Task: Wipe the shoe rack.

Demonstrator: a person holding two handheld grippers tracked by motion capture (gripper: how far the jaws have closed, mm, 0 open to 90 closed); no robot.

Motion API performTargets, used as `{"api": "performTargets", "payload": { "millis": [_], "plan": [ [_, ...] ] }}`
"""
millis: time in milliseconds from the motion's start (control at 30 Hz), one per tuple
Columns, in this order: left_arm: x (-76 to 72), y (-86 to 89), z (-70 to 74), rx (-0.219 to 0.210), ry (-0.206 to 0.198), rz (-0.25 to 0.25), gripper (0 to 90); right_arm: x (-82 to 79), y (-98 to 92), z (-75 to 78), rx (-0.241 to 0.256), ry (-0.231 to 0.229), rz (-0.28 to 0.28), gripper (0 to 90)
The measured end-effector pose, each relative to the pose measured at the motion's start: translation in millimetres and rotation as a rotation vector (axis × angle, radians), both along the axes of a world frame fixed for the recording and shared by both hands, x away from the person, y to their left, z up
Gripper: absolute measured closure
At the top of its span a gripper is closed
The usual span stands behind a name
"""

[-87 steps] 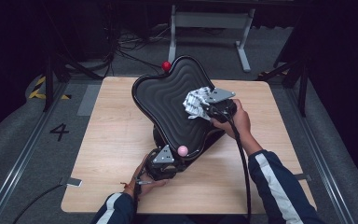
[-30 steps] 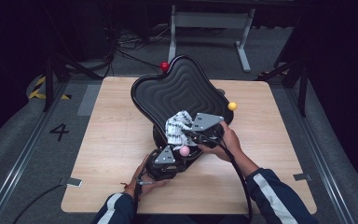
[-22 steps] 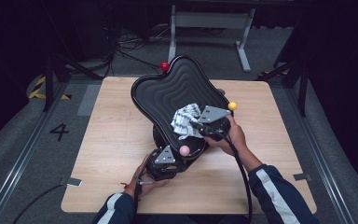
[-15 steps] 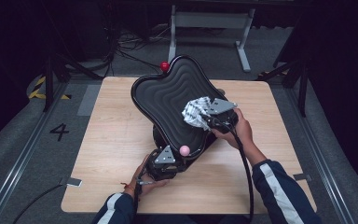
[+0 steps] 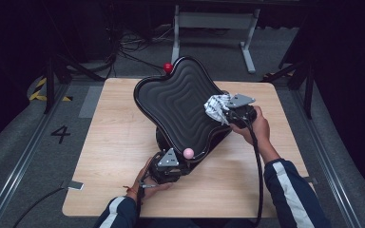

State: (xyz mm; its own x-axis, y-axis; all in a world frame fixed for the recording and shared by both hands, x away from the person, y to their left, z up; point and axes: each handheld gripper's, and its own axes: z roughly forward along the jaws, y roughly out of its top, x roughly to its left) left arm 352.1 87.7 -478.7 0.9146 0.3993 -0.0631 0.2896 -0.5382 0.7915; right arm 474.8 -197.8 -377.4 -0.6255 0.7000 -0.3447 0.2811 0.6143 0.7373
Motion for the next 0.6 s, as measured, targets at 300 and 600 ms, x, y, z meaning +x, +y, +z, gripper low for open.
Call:
{"api": "performTargets", "payload": {
  "millis": [300,600],
  "plan": [
    [0.2,-0.2,-0.1,-0.001,0.0,-0.002,72.9,-1.2,-2.6,-2.2,0.042,0.005,0.002,78.8],
    [0.3,-0.1,-0.2,-0.002,-0.001,-0.003,72.7,-13.8,1.1,-4.9,0.11,0.032,0.067,78.9]
  ]
}}
